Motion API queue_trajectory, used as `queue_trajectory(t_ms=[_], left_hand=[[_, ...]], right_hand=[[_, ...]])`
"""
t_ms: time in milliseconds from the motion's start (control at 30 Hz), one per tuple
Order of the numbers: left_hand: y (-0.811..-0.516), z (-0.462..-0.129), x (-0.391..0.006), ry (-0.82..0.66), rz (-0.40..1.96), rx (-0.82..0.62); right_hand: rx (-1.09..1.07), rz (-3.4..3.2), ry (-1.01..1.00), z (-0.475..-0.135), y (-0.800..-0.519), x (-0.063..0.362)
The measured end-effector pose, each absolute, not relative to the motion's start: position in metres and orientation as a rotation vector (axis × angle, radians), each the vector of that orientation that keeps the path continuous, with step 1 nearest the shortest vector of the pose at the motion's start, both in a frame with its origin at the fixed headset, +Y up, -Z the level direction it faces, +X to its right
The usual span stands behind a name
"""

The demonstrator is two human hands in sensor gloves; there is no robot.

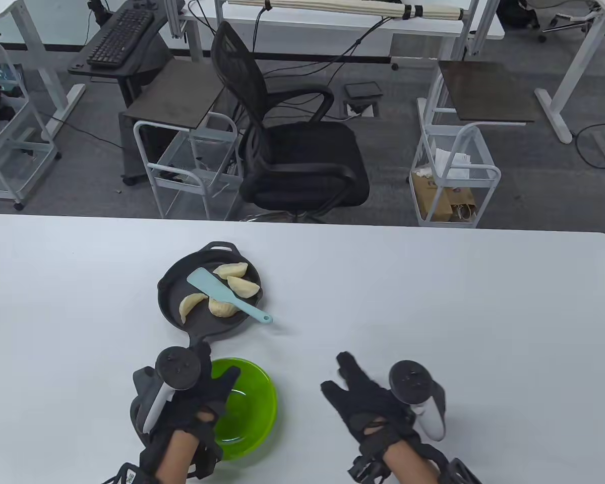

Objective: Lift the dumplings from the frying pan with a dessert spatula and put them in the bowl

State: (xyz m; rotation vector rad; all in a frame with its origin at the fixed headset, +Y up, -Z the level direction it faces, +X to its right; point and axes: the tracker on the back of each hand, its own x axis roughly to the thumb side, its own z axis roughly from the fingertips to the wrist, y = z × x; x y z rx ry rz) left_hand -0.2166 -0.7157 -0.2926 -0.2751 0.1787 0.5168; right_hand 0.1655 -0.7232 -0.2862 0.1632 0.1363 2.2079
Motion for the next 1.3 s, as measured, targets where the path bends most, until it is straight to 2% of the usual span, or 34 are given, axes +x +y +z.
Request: queue_trajectory(t_ms=[67, 200, 300, 500, 900, 1300], left_hand=[[-0.716, -0.292, -0.208, 0.131, 0.507, -0.28], [-0.716, -0.292, -0.201, 0.091, 0.508, -0.289], [-0.718, -0.294, -0.198, 0.062, 0.533, -0.309], [-0.718, -0.297, -0.196, 0.068, 0.507, -0.273], [-0.714, -0.301, -0.218, 0.229, 0.412, -0.253], [-0.711, -0.296, -0.232, 0.301, 0.41, -0.239]], right_hand=[[0.159, 2.423, -0.089, -0.283, -0.71, 0.192], [0.101, 2.604, -0.305, -0.273, -0.708, 0.217], [0.089, 2.601, -0.223, -0.273, -0.713, 0.22], [0.128, 2.566, -0.201, -0.273, -0.715, 0.209], [0.178, 2.553, -0.162, -0.271, -0.719, 0.2], [0.141, 2.511, -0.179, -0.269, -0.727, 0.197]])
